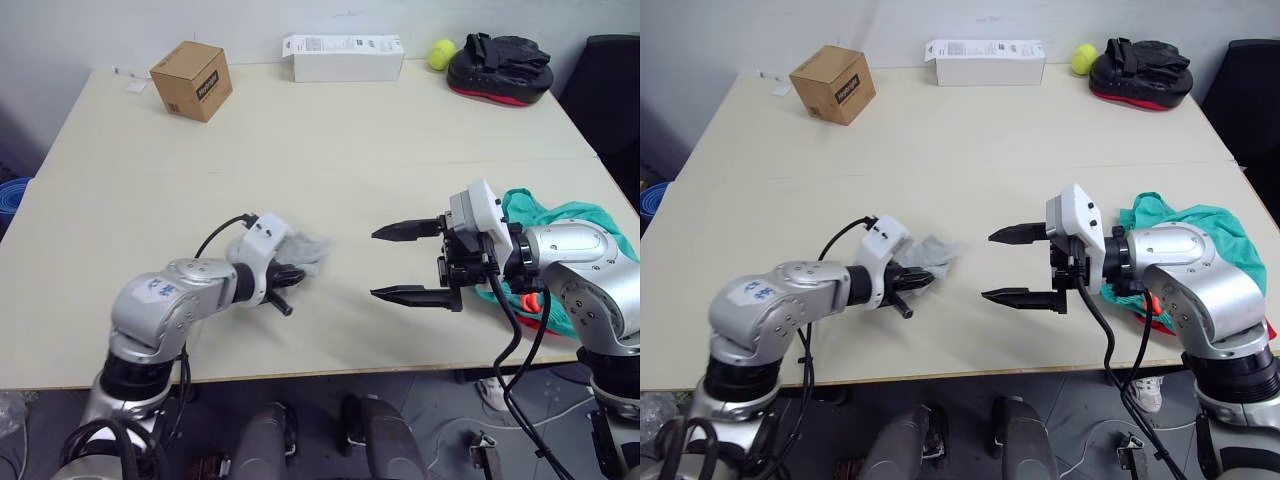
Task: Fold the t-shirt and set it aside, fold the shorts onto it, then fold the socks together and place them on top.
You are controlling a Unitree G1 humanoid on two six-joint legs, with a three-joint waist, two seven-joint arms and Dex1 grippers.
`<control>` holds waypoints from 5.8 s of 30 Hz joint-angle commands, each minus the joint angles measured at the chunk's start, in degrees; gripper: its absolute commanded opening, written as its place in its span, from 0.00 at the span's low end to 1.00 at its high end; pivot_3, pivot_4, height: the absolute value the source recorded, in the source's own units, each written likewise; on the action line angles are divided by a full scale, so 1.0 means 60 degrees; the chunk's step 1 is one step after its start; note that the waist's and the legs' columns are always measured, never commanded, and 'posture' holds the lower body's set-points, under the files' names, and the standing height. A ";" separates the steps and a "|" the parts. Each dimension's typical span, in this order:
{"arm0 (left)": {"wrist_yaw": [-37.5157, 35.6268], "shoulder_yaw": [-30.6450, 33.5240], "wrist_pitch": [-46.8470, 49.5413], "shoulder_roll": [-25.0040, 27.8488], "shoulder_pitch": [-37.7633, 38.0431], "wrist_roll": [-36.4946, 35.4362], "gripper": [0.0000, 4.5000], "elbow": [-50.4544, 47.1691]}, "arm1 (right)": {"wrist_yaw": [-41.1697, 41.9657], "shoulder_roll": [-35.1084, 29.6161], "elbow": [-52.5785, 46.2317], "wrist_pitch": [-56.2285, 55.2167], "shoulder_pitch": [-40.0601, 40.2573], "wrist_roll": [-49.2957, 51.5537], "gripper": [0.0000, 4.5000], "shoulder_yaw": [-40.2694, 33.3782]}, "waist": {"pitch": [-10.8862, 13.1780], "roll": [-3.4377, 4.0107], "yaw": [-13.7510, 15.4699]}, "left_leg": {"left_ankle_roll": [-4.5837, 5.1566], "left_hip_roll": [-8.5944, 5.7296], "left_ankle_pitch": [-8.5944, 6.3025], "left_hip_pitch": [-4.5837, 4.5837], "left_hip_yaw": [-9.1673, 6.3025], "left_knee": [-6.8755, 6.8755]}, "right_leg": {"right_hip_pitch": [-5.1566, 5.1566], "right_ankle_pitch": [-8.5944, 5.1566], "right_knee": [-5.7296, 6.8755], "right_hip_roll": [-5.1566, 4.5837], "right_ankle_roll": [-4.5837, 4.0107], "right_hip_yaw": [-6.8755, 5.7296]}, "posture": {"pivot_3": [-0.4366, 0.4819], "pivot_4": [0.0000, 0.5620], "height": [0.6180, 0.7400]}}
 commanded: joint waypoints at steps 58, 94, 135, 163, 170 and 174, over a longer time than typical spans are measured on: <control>-0.4770 0.1246 -0.7285 0.4696 0.3419 0.1607 0.01 0.0154 | 0.0052 0.3218 0.9172 -1.1217 -0.4405 -0.7644 0.00 0.3640 | 0.0012 -0.0004 -0.0293 | -0.0038 0.0007 -0.0001 0.0097 -0.0007 -0.0037 | 0.0066 -0.0051 0.0027 -0.0001 -0.0019 0.0000 | 0.48 0.27 1.00; -0.7900 -0.0682 -1.7233 0.3534 -0.4239 0.4601 0.01 1.1146 | -0.0595 0.2272 0.3778 -0.6679 -0.2615 -0.6946 0.00 0.2998 | 0.0019 -0.0016 -0.0295 | -0.0017 0.0008 -0.0003 0.0003 -0.0004 0.0028 | -0.0002 -0.0046 0.0049 0.0003 -0.0009 -0.0029 | 0.48 0.27 1.00; -1.0552 -0.0703 -1.0380 0.4831 -0.1786 0.2722 0.72 0.7444 | 0.0198 0.2495 0.2923 -0.3949 -0.2111 -0.5449 0.46 0.3078 | 0.0014 -0.0028 -0.0263 | -0.0006 -0.0001 0.0003 -0.0006 -0.0024 0.0047 | 0.0003 -0.0042 0.0061 -0.0003 -0.0002 -0.0029 | 0.48 0.27 1.00; -1.1813 -0.1548 -1.1539 0.3094 -0.4676 0.4405 0.01 1.1987 | -0.0545 0.2431 0.1919 -0.3326 -0.1704 -0.5442 0.46 0.2996 | 0.0014 -0.0036 -0.0285 | -0.0009 0.0000 0.0004 -0.0025 -0.0007 0.0057 | -0.0026 -0.0042 0.0070 0.0001 -0.0002 -0.0021 | 0.48 0.27 1.00; -1.1886 -0.1362 -1.1419 0.3108 -0.5654 0.4332 0.01 1.2684 | -0.0600 0.2453 0.2003 -0.3367 -0.1711 -0.5461 0.46 0.3021 | 0.0016 -0.0040 -0.0284 | -0.0008 0.0000 0.0004 -0.0028 -0.0007 0.0061 | -0.0027 -0.0042 0.0071 0.0000 -0.0001 -0.0022 | 0.48 0.27 1.00; -1.1939 -0.1436 -1.1493 0.3043 -0.6057 0.4434 0.01 1.3126 | -0.0643 0.2464 0.2030 -0.3389 -0.1689 -0.5483 0.46 0.3027 | 0.0016 -0.0040 -0.0293 | -0.0009 0.0001 0.0004 -0.0028 -0.0008 0.0060 | -0.0028 -0.0042 0.0073 0.0002 -0.0001 -0.0023 | 0.48 0.27 1.00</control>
